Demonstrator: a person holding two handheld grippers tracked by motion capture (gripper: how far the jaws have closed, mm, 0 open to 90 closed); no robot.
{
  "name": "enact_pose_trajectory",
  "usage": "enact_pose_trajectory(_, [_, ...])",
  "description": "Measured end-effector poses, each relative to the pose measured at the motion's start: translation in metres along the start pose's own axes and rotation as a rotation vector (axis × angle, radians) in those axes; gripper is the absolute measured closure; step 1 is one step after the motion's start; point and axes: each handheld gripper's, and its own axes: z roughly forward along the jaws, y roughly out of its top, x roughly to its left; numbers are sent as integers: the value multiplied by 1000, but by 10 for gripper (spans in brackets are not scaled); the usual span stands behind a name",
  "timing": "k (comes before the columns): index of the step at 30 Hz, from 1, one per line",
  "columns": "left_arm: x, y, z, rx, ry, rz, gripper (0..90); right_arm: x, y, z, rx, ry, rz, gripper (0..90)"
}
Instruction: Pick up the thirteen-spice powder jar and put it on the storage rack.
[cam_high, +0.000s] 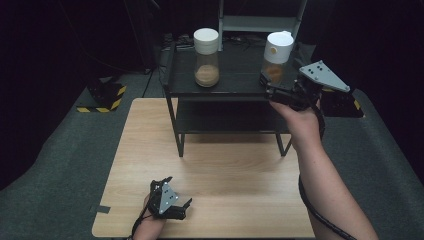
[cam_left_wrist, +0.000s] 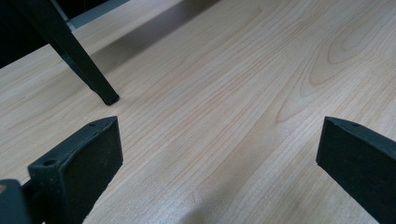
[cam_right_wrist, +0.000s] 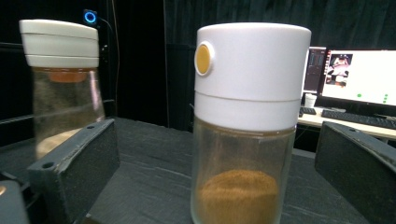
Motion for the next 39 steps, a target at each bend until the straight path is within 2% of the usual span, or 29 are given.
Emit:
enact_pose_trajectory(8, [0, 0, 0, 1, 1, -1, 7, 2, -4, -19, -10, 16, -12, 0])
enact_pose_trajectory(20, [-1, 1, 1, 8, 8, -1, 8, 8, -13, -46, 3, 36, -38, 0])
enact_pose_trajectory(30, [-2, 0, 0, -2, 10, 0, 7, 11, -30, -59, 19, 57, -54, 0])
enact_pose_trajectory(39, [1, -2, -1, -8, 1, -6, 7, 17, -54, -75, 42, 74, -63, 0])
